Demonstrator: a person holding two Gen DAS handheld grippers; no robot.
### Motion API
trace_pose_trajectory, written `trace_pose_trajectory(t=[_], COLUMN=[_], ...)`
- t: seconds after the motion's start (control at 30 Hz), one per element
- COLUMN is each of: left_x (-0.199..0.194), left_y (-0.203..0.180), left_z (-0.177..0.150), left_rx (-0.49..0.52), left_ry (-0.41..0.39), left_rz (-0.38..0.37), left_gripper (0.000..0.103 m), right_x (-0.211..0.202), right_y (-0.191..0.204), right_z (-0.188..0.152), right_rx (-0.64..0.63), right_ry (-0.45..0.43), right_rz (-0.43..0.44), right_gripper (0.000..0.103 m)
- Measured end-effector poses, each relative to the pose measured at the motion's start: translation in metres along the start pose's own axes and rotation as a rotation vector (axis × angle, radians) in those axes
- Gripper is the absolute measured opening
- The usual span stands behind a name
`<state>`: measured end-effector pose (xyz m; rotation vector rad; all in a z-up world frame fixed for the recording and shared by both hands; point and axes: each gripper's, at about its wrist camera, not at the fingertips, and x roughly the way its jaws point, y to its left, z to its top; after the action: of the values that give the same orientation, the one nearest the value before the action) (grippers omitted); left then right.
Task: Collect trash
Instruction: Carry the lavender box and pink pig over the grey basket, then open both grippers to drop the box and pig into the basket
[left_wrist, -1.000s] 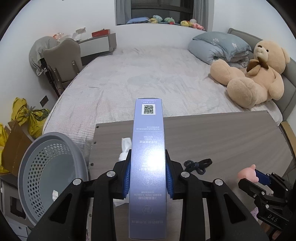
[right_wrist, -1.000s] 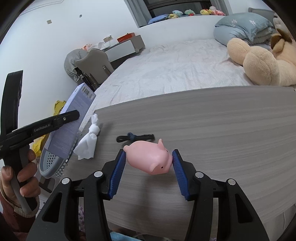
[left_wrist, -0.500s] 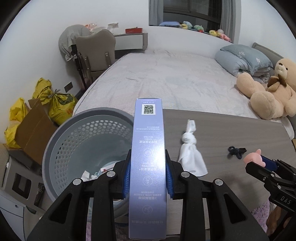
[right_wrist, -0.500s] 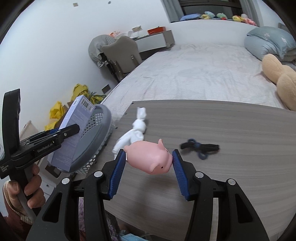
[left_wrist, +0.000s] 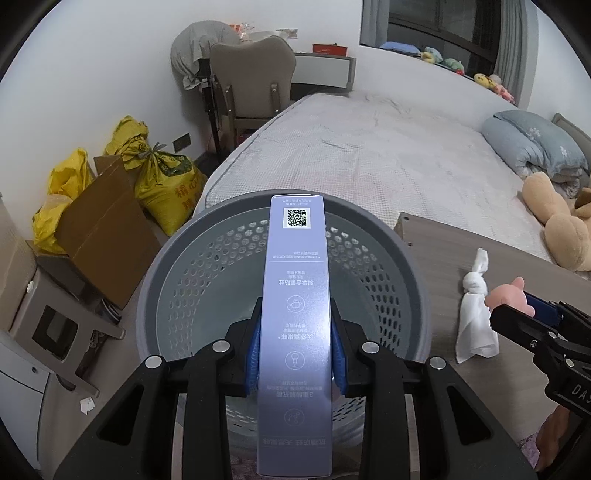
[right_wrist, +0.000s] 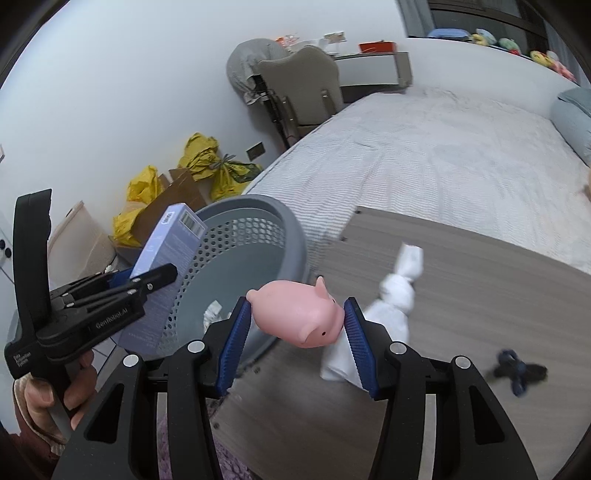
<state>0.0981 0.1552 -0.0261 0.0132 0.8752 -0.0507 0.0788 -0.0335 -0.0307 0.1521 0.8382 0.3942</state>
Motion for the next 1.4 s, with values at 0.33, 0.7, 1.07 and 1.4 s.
trace_pose_trajectory(t=[0.33, 0.7, 1.07, 1.4], left_x=[0.012, 0.01, 0.002, -0.007], left_y=[0.035, 0.041, 0.048, 0.047], left_z=[-0.001, 0.001, -0.001, -0.005], left_rx=[-0.057, -0.074, -0.096, -0.095], left_ry=[0.033, 0.015, -0.008, -0.03], left_rz=[0.031, 0.053, 0.096, 0.121], left_gripper=[0.032, 0.055, 0.07, 0.078], right_x=[0.056, 0.069, 0.065, 0.059], right_y=[0.046, 0.055, 0.059, 0.061], right_z=[0.027, 0.036, 0.035, 0.029], right_rx=[-0.081, -0.102, -0.113, -0.119], right_ry=[0.049, 0.04, 0.029, 0.027], right_rz=[0.066, 0.076, 0.059, 0.049], right_gripper=[0.05, 0.065, 0.065, 0.065])
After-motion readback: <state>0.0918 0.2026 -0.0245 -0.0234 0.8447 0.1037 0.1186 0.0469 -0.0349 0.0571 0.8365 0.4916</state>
